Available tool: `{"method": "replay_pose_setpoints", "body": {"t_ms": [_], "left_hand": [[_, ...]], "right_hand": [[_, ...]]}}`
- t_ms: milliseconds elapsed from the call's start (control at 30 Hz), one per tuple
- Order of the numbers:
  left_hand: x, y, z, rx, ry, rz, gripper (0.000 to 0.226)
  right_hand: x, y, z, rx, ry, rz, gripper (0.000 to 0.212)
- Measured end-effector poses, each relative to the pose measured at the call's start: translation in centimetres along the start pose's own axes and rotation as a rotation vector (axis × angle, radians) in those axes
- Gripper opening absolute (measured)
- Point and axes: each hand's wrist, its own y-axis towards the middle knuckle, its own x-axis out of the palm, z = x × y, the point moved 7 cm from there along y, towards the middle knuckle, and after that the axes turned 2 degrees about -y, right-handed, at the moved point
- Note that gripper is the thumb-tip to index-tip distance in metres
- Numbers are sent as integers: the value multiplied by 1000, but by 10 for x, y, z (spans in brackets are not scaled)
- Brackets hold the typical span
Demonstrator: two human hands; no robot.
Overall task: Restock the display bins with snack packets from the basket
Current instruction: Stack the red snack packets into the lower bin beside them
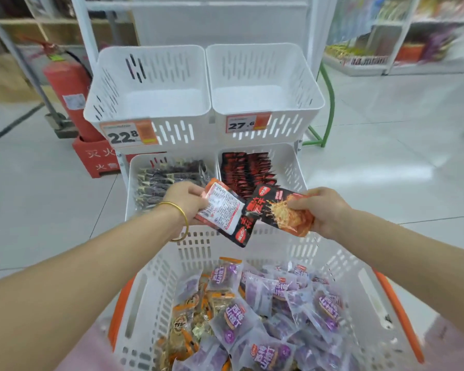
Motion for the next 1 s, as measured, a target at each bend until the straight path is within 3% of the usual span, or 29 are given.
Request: {"method": "replay_pose_setpoints", "body": {"t_ms": [133,233,367,500,567,667,733,900,1000], "left_hand": [[0,17,18,184,-12,197,26],[21,6,39,483,184,199,23],[60,-17,43,869,508,-1,26],[77,-35,39,1209,702,-70,40],[77,-34,33,1211,747,-88,40],[77,-35,33,1151,749,-241,23],[74,-33,33,981,663,-331,24],[50,-11,29,468,279,-66,52],[49,-6,21,379,223,4,64]], "right_hand": [[-13,20,2,-72,30,280,28],[16,23,13,18,169,180,33],[45,21,7,111,402,49,7],[42,25,-8,75,543,-11,23],[42,22,-8,45,464,-49,17],[38,20,-8,0,373,-33,21],[36,17,-11,-28,358,-23,17],[46,7,-15,-74,333,-108,17],[55,1,-10,-60,320,-121,15]]}}
